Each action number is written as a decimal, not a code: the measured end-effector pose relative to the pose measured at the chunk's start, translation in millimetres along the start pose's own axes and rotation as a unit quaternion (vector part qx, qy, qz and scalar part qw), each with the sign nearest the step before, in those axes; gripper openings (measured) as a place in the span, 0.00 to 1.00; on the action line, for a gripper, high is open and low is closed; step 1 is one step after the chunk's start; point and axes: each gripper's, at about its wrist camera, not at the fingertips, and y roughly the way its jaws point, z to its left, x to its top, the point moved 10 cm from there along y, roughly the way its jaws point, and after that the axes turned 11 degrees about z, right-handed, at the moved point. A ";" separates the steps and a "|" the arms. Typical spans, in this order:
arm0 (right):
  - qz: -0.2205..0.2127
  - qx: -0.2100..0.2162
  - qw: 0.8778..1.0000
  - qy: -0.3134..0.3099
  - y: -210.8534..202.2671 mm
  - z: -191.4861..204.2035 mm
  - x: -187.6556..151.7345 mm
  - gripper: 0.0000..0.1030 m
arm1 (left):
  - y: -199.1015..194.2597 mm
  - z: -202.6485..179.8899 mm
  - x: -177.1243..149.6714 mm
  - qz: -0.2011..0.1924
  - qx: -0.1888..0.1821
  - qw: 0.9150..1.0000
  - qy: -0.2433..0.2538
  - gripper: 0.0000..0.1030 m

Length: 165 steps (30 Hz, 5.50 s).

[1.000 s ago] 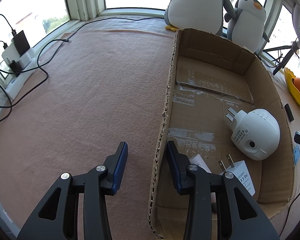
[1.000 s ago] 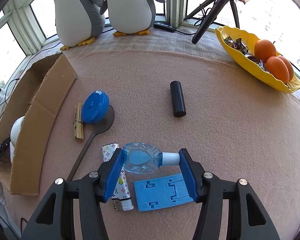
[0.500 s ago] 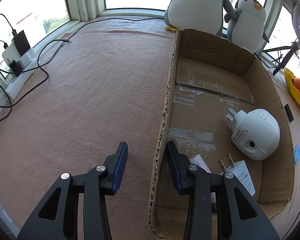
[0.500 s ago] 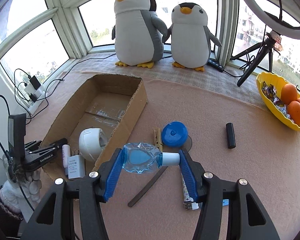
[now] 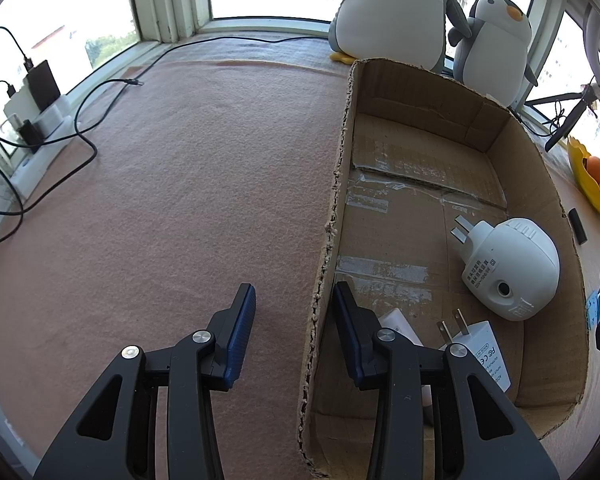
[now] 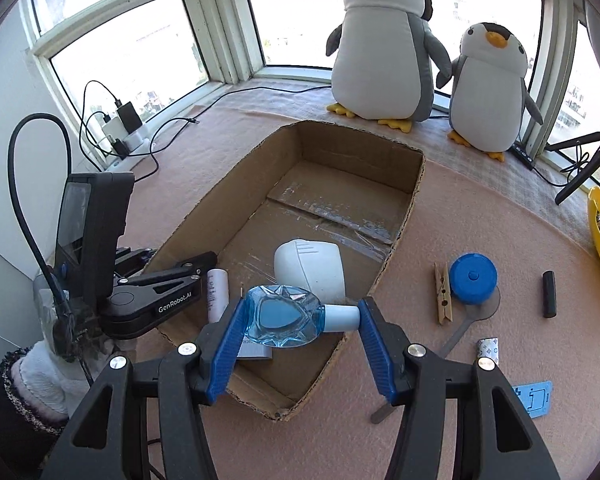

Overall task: Organize rigid objects
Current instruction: 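Carry the clear bottle into the box and release it, then move the right tool to the black cylinder, then close the right gripper on the black cylinder and lift it, then carry the black cylinder into the box and release it, then move the right tool to the blue tape measure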

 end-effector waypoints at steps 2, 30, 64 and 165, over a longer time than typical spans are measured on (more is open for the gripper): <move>0.004 0.000 1.000 -0.004 4.8 6.0 -0.4 0.51 | 0.0 0.1 -0.1 0.000 0.000 1.000 0.000 0.37; -0.009 -0.004 1.000 0.016 -3.9 -12.3 2.6 0.52 | -0.6 0.6 -0.7 0.000 -0.001 1.000 0.000 0.37; 0.002 -0.121 0.962 0.245 19.8 -272.4 -30.5 0.42 | 1.3 -1.2 1.5 0.001 0.007 1.000 0.002 0.37; -0.039 0.005 0.994 0.104 -7.2 -90.2 47.1 0.56 | 3.2 -2.7 2.8 -0.001 -0.003 1.000 -0.002 0.37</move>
